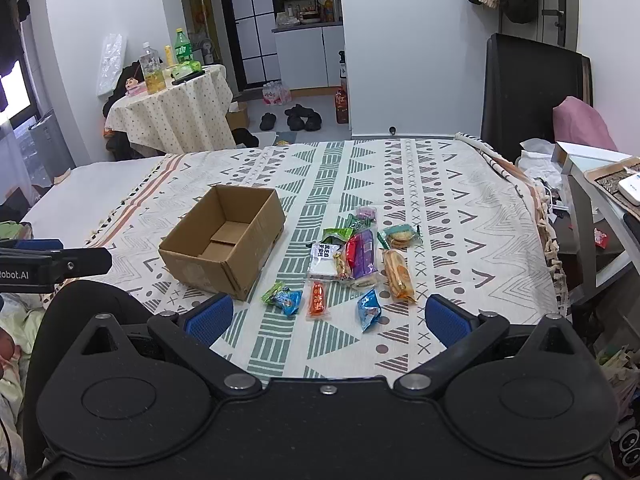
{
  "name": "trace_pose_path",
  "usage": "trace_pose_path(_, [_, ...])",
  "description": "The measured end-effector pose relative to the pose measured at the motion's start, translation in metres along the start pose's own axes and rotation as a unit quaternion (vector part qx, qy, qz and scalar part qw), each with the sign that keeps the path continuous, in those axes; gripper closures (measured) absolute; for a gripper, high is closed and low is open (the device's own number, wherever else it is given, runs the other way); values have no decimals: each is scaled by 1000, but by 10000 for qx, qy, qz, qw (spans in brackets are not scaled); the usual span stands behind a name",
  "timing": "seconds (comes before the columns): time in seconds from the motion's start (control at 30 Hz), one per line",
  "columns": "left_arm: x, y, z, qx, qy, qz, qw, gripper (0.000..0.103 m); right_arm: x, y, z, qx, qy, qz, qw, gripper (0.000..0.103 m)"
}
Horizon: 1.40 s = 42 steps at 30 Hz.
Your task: Organize snacks
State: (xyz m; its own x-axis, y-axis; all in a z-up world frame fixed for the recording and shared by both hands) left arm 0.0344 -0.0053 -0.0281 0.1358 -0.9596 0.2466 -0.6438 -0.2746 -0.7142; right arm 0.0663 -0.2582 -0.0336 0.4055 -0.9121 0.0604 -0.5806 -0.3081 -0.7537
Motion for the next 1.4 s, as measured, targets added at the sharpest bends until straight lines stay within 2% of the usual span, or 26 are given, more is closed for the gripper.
trace_pose_path(0.53, [10, 1, 25, -175, 37, -10, 9998, 0, 13, 3, 18, -69, -17, 175, 9998, 0])
trace_pose_path(1.4, [33, 4, 110, -954, -50, 119, 9954, 0, 52, 9, 82, -544, -142, 542, 9969, 0])
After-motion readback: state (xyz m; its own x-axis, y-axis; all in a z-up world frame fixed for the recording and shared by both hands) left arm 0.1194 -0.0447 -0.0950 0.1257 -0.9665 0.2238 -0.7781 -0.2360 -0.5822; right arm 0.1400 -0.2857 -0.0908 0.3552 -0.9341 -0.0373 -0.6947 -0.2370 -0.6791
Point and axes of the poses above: each gripper's, at about its wrist camera, not at the fingertips, and z roughly the way its jaws point, x to its right, y to its underside, the point moved 6 cm from there along z, roughly the way its jaws point, and after that the axes turned 12 degrees about -z, right-handed, at the moved point
